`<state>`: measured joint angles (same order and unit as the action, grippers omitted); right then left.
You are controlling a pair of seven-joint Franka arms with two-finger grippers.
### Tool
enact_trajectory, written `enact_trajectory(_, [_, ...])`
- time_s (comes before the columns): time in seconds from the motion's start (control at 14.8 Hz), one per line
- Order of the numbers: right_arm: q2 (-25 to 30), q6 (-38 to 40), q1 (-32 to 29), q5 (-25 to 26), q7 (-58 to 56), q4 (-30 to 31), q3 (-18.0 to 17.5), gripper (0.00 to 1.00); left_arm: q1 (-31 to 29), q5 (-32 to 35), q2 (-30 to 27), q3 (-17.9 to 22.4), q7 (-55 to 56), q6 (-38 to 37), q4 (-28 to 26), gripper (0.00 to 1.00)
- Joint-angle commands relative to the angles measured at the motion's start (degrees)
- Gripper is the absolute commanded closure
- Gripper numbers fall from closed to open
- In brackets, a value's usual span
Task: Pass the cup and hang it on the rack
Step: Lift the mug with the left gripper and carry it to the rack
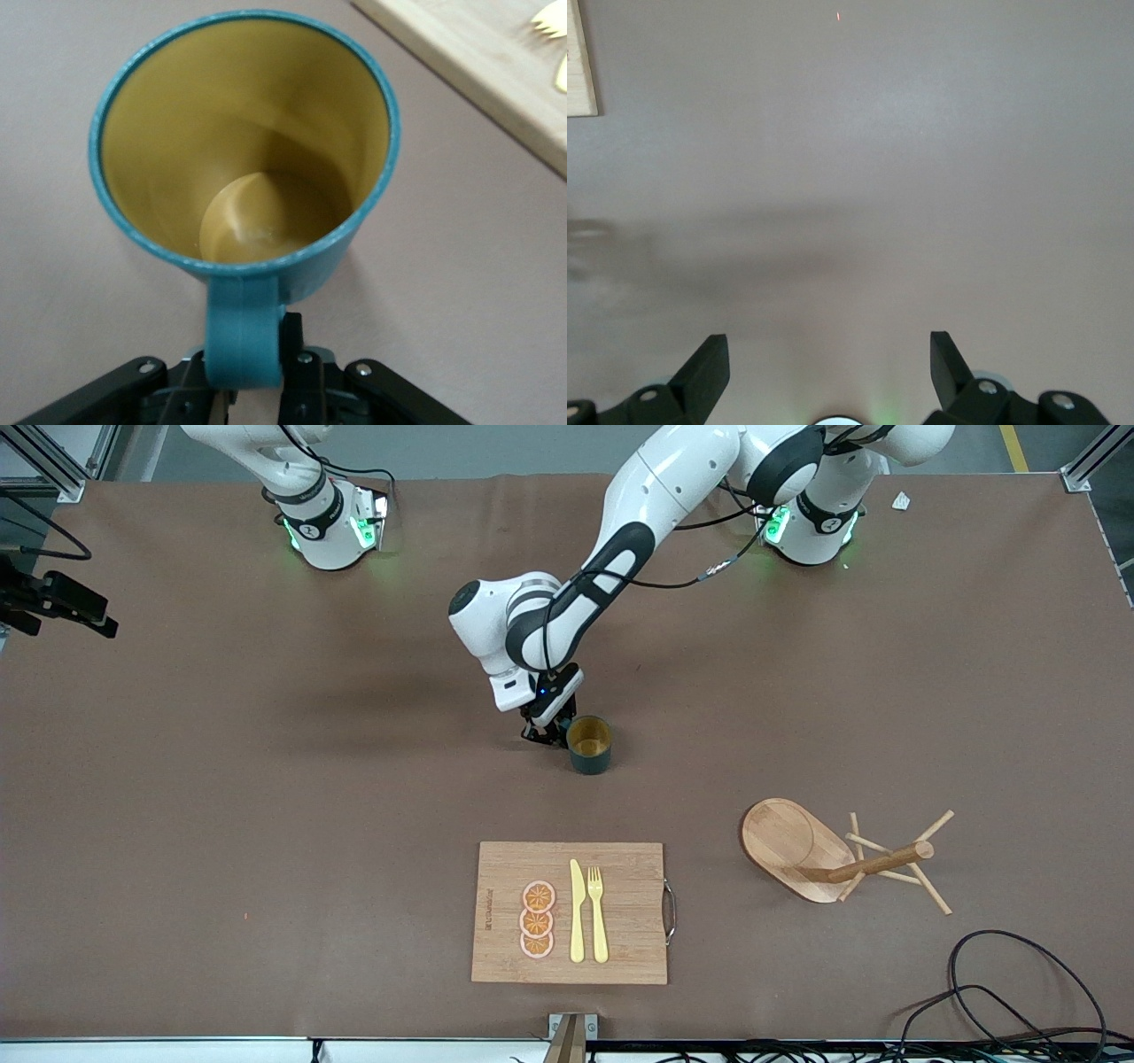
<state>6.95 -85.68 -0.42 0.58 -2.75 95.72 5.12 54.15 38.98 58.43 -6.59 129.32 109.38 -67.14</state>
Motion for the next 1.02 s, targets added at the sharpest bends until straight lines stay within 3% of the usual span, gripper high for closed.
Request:
enact_trajectory(0.0, [2.28, 1.66, -0.28, 0.57, -0.59, 0.18, -0.46, 0.00, -5.61, -2.84, -4.18, -2.89, -5.82, 1.79, -0.18, 1.00])
enact_trajectory(0.34, [1.66, 1.84, -0.46, 0.13, -2.97, -2.81, -0.02, 0.00, -17.65, -12.42, -9.73, -10.36, -13.57, 6.27, -0.09, 1.00])
enact_trajectory(0.47, [1.57, 1.84, -0.55, 0.13, -2.88, -3.08, -0.02, 0.00, -24.58, -15.15, -11.22, -16.06, -16.19, 7.95, -0.18, 1.00])
enact_trajectory(0.61, [1.57, 1.84, -0.64, 0.13, -2.97, -3.08, 0.06, 0.00, -33.88, -16.12, -11.67, -25.00, -18.57, 8.30, -0.27, 1.00])
enact_trajectory(0.81, [1.40, 1.84, -0.81, 0.13, -3.84, -3.08, 0.24, 0.00, -50.67, -16.13, -10.88, -42.14, -20.85, 9.88, -1.93, 1.00])
enact_trajectory(0.95, [1.40, 1.92, -1.51, 0.04, -4.64, -2.91, 0.24, 0.00, -58.59, -16.82, -10.53, -49.10, -23.14, 9.97, -3.60, 1.00])
